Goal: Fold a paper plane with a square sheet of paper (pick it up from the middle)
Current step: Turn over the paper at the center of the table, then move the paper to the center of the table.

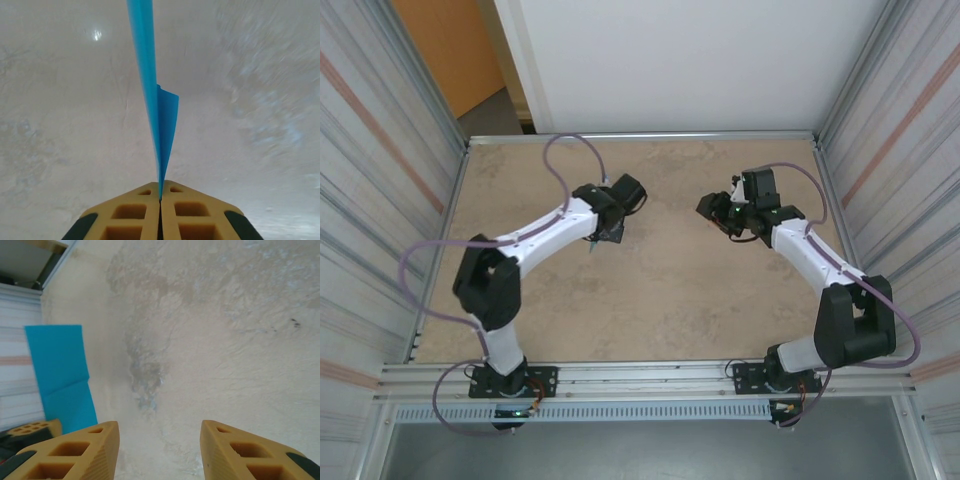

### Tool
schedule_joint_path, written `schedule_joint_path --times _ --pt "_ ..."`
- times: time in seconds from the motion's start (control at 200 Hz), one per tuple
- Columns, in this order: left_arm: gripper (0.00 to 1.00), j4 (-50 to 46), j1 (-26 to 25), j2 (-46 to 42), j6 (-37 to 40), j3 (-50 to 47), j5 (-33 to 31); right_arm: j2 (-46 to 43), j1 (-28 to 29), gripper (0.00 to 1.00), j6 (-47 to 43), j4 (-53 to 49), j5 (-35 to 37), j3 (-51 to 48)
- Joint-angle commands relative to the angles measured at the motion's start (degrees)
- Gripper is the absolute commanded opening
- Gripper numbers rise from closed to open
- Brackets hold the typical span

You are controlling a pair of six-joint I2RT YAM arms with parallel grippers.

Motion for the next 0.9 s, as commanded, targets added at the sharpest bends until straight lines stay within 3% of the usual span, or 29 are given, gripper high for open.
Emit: schedule_joint_path --times 0.0,0.241,0.521,0.682,0.897 --pt "0.11 -5.88 -1.86 4.41 0.06 3.53 -4.1 -3.25 -1.01 0.46 -1.15 -1.81 2.85 -1.94" --pt "0.2 6.64 -2.93 9.62 -1.33 2.0 14.33 -5.1 -1.94 0.45 -0.72 -0.6 2.08 -4.43" --pt "0.41 19.28 1.08 3.27 -3.05 -5.19 32.66 -2.36 -1.07 0.45 -1.29 -0.37 0.22 -4.07" --pt "0.52 27.83 6.56 -5.43 -6.04 -13.74 41.65 2.57 5.07 0.46 -2.0 -0.64 1.98 -1.25" --pt "0.62 34.56 16.41 -16.1 -11.1 -26.76 43.37 14.41 16.62 0.43 -1.11 0.97 3.51 6.59"
